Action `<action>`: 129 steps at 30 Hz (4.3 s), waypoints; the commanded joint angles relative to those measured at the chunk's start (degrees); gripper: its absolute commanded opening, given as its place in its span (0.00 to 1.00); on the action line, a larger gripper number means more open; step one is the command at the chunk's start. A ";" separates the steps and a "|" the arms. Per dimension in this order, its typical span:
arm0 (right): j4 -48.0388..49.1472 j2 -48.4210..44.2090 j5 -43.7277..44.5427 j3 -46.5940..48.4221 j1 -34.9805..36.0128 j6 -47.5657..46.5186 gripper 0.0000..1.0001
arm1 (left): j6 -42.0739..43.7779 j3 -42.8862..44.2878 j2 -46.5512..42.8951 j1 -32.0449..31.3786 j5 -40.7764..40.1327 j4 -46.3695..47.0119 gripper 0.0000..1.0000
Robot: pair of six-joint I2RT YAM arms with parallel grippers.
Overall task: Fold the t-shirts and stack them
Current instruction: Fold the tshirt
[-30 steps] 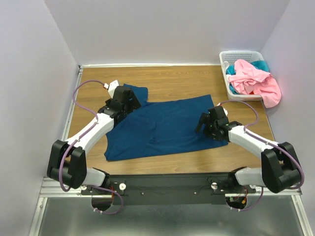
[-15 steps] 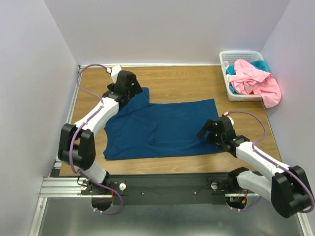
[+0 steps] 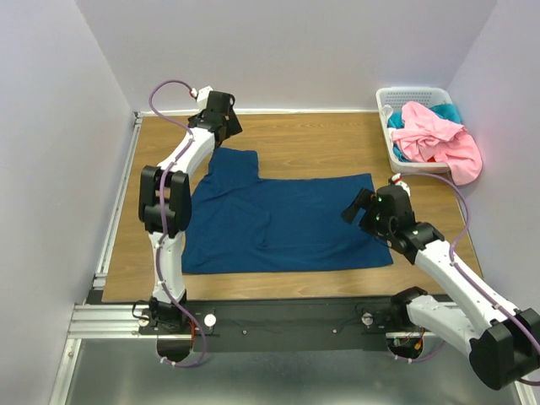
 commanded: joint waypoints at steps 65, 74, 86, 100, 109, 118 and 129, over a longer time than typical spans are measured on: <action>-0.56 40.56 26.06 32.57 -3.58 -5.71 1.00 | 17.93 -16.32 -7.04 2.20 18.65 21.84 0.00; -0.38 54.91 26.94 43.55 -8.33 -10.37 1.00 | 21.53 -27.21 -16.36 -0.95 21.99 28.61 0.00; 0.41 65.20 26.15 50.95 -10.45 -11.87 0.86 | 21.01 -35.30 -23.13 -5.27 16.72 29.22 0.00; 1.37 66.26 26.50 47.70 -10.36 -10.90 0.53 | 16.35 -45.85 -34.37 -8.35 11.18 29.40 0.00; 1.46 64.41 27.90 44.62 -10.36 -9.58 0.25 | 13.72 -51.74 -38.77 -9.40 10.83 29.75 0.00; 1.64 61.08 28.52 43.30 -10.36 -10.46 0.01 | 10.73 -56.14 -43.51 -10.10 9.08 29.67 0.00; 1.81 50.02 26.50 36.80 -10.27 -11.78 0.01 | 4.50 -60.27 -50.98 -10.10 1.17 26.07 0.00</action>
